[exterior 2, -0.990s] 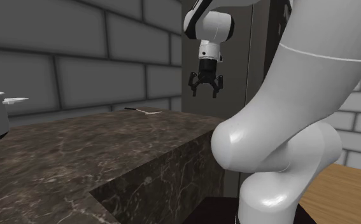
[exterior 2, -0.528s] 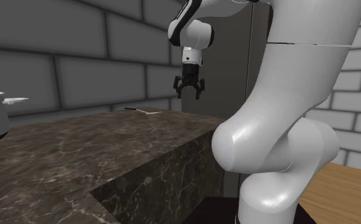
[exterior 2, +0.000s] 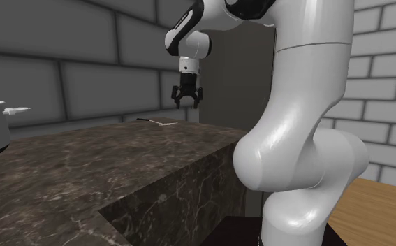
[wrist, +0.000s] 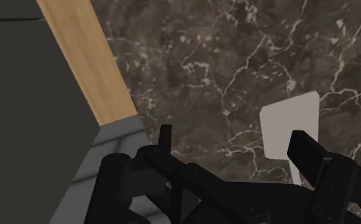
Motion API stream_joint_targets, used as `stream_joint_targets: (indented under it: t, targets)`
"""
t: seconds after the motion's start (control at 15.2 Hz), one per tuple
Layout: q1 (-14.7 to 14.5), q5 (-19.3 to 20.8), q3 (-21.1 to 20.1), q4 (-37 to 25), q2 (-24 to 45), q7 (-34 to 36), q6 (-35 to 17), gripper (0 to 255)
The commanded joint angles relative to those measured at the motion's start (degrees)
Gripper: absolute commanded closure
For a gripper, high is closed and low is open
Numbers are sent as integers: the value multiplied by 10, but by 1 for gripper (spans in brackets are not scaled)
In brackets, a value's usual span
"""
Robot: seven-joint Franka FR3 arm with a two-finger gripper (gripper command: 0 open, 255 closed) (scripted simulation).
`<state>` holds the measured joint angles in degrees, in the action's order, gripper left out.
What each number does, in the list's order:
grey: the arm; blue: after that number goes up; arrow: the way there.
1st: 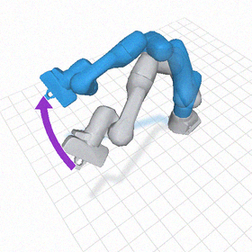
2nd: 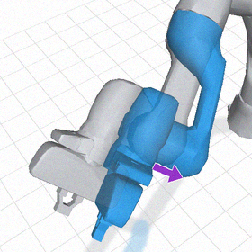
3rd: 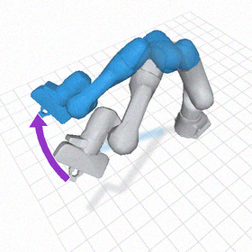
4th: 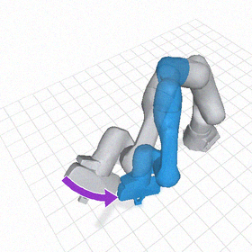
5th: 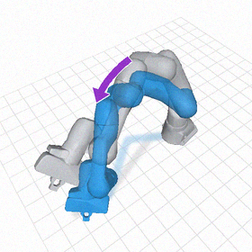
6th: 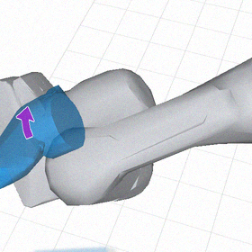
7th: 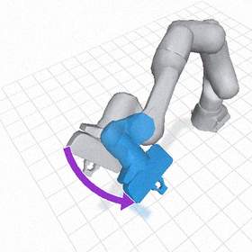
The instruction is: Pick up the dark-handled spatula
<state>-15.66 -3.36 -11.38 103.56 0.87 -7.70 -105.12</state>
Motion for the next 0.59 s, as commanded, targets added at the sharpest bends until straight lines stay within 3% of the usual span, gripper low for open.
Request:
stream_joint_targets:
  t: [0.0,0.53]
  targets:
    - [-12,11,-12,-34,34,-4,-5,0]
    - [-70,69,-49,-195,171,-19,8,0]
